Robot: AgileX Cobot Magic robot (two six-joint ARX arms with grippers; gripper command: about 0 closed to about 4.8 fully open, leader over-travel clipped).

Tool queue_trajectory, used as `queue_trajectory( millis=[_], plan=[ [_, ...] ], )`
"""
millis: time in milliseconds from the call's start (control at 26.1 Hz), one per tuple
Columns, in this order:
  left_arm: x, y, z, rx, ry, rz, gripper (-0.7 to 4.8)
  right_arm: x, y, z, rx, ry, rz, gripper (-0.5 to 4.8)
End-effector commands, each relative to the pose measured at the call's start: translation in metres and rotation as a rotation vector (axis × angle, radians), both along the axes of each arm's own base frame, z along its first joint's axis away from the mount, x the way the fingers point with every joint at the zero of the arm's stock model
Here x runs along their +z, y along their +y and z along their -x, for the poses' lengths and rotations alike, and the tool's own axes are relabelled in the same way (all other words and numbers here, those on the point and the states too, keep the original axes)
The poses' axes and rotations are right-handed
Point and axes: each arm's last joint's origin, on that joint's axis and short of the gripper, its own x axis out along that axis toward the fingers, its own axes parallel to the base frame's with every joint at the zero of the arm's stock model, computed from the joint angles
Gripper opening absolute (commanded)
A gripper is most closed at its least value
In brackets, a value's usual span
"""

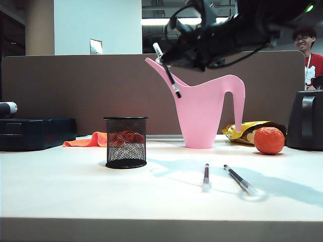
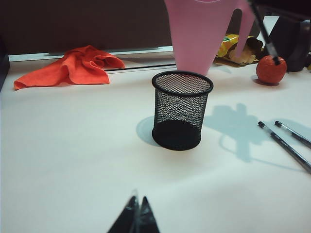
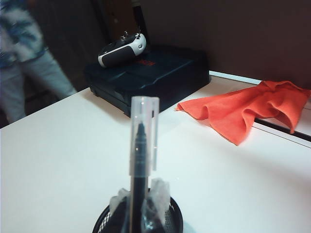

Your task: Pick up a few water-based pens and put them in the pen basket.

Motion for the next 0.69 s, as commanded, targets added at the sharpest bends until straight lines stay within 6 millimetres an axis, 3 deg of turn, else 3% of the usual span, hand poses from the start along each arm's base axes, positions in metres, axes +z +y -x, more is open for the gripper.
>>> queue_trajectory(
  millis=[38,421,689],
  plan=[
    [0.003,0.0,0.0,-0.002,-0.017,0.001,-0.04,0.007,0.013,-0.013,0.055,-0.086,-0.054,-0.09],
    [0.003,0.0,0.0,-0.003,-0.017,0.001,-0.04,-0.003,0.062,-0.053,0.114,-0.102,-0.084,-0.09],
    [0.003,0.0,0.0,-0.002,-0.017,0.001,-0.04,-0.025,0.086,-0.063,0.124,-0.045,-0.058,-0.09]
  ],
)
